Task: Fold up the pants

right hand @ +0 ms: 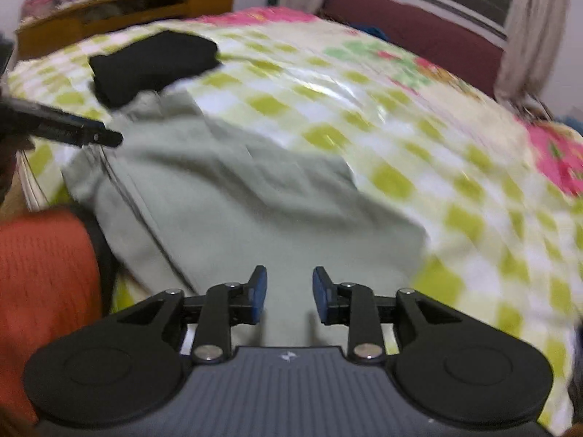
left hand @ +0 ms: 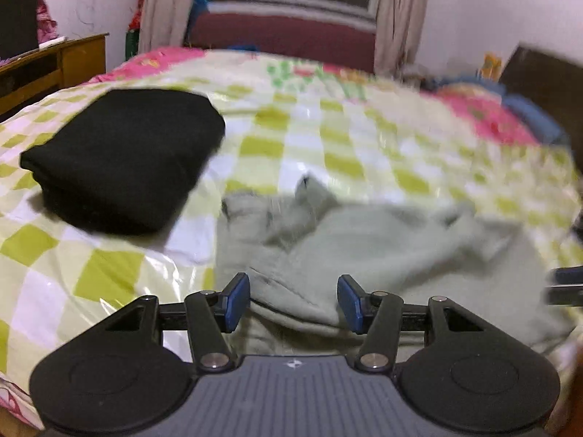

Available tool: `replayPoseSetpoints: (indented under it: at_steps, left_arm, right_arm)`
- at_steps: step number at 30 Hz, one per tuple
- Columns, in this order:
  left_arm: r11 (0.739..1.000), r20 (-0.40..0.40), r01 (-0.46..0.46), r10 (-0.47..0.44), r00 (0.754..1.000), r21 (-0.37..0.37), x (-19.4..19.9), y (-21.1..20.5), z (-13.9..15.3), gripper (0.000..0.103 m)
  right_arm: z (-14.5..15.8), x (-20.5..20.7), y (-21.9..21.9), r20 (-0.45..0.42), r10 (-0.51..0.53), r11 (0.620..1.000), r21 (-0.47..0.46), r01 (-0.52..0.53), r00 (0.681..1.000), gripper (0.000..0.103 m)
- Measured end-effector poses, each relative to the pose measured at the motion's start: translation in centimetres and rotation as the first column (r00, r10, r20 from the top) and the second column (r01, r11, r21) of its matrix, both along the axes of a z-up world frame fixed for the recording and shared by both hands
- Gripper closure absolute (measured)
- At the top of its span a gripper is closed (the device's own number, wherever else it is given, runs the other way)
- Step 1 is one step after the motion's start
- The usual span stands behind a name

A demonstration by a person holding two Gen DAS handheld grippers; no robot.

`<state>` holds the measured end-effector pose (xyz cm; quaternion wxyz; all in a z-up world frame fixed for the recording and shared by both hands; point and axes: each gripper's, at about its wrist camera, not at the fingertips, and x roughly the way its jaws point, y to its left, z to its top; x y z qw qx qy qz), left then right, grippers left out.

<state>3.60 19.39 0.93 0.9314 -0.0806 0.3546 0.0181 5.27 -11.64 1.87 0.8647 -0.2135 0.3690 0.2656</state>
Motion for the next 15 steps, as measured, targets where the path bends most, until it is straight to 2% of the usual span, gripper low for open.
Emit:
replayPoseSetpoints:
  at_steps: [3, 5, 7, 10, 15]
  left_arm:
    - [0.998, -0.052, -0.002, 0.006, 0.999, 0.062, 0.5, -1.1, -0.9, 0.048]
    - [0.995, -0.065, -0.007, 0.014, 0.998, 0.100, 0.4, -1.4, -0.8, 0.058]
    - [0.993, -0.084, -0.020, 0.030, 0.996, 0.120, 0.3, -1.5, -0.7, 0.073]
    - [0.991, -0.101, -0.041, 0.054, 0.993, 0.126, 0.6, -1.4, -0.5, 0.077]
    - [0.986, -0.116, -0.039, 0.059, 0.992, 0.162, 1.2, -2.2, -0.3, 0.077]
  right_arm:
    - [-0.8, -1.4, -2.1, -0.006, -0.026, 0.999, -0.022, 0.026, 1.000, 0.069]
    - [-1.3, -1.8, -2.7, 0.001, -0.024, 0.999, -0.027, 0.024, 1.000, 0.064]
    - [-2.0, -2.0, -2.8, 0.001, -0.002, 0.998, -0.060, 0.002, 1.000, 0.058]
    - [-2.7, -1.9, -2.5, 0.010, 0.032, 0.995, -0.096, -0.030, 0.999, 0.059]
    - [-3.0, -2.6, -2.5, 0.090, 0.085, 0.982, -0.175, -0.068, 0.992, 0.060]
